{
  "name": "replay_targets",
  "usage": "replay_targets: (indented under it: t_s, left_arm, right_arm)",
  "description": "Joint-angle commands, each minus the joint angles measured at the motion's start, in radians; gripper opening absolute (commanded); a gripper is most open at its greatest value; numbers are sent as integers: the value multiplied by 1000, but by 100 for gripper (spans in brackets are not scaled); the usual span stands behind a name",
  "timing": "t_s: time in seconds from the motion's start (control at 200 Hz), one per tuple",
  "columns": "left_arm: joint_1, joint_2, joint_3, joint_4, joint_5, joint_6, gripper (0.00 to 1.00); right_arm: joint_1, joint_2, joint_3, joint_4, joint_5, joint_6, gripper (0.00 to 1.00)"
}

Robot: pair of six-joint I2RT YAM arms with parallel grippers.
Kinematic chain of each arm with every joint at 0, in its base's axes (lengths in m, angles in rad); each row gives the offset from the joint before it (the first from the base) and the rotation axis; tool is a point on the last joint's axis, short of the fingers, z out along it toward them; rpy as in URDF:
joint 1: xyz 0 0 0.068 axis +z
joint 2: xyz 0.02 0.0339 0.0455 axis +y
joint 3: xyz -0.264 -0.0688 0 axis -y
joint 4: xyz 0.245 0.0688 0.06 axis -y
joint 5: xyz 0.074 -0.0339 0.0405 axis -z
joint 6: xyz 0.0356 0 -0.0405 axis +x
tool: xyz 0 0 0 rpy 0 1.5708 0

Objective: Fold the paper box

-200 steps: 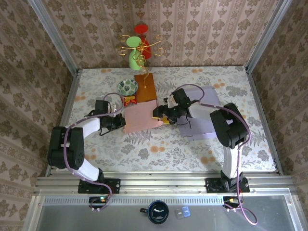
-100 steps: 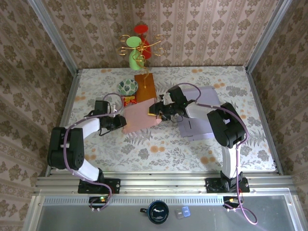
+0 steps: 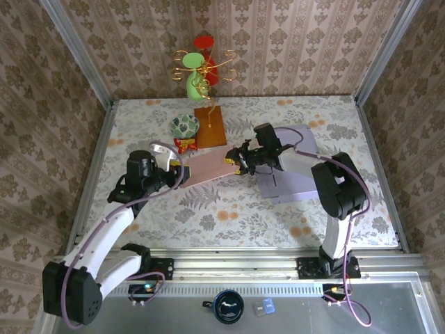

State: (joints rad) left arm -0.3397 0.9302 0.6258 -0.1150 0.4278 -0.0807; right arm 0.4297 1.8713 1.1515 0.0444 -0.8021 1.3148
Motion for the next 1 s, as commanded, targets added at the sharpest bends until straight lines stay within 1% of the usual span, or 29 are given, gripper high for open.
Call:
replay_targets:
  t_s: [0.0, 0.1, 0.115, 0.125, 0.14, 0.18, 0.225, 0.27, 0.4, 0.465, 0.595, 0.72, 0.89, 0.995]
  left_arm:
    - [-50, -32, 3, -72, 45, 258, 48]
    - [-109, -51, 40, -192, 68, 475, 52]
    - [-110, -53, 44, -207, 69, 507, 53]
    - [-132, -54, 46, -218, 69, 532, 55]
    - [-149, -56, 47, -233, 68, 565, 60]
    - [-174, -60, 48, -263, 48, 636, 64]
    - [-191, -60, 43, -276, 7, 683, 66]
    - [-197, -54, 39, -276, -25, 706, 66]
    - [-213, -27, 34, -264, -69, 765, 68]
    - [-231, -10, 29, -238, -148, 778, 71]
    - [-249, 17, 23, -183, -245, 803, 72]
    - [-254, 32, 18, -169, -227, 829, 72]
    - [-262, 65, 11, -147, -215, 828, 71]
    - [-269, 99, 27, -143, -172, 831, 69]
  right_arm:
    - [-12, -64, -26, -92, -47, 150, 37]
    - [-24, -93, -38, -156, -76, 231, 36]
    - [-25, -97, -42, -162, -79, 245, 35]
    - [-26, -102, -45, -166, -80, 254, 35]
    - [-27, -108, -48, -172, -81, 267, 34]
    - [-27, -121, -59, -183, -86, 304, 33]
    - [-27, -136, -70, -174, -92, 341, 33]
    - [-28, -148, -77, -175, -97, 366, 33]
    - [-27, -187, -112, -181, -103, 449, 32]
    - [-27, -201, -124, -187, -111, 474, 31]
    - [-27, -228, -128, -256, -116, 470, 32]
    - [-26, -253, -157, -252, -118, 508, 31]
    - [-6, -275, -188, -219, -132, 578, 31]
    - [3, -272, -216, -172, -133, 627, 31]
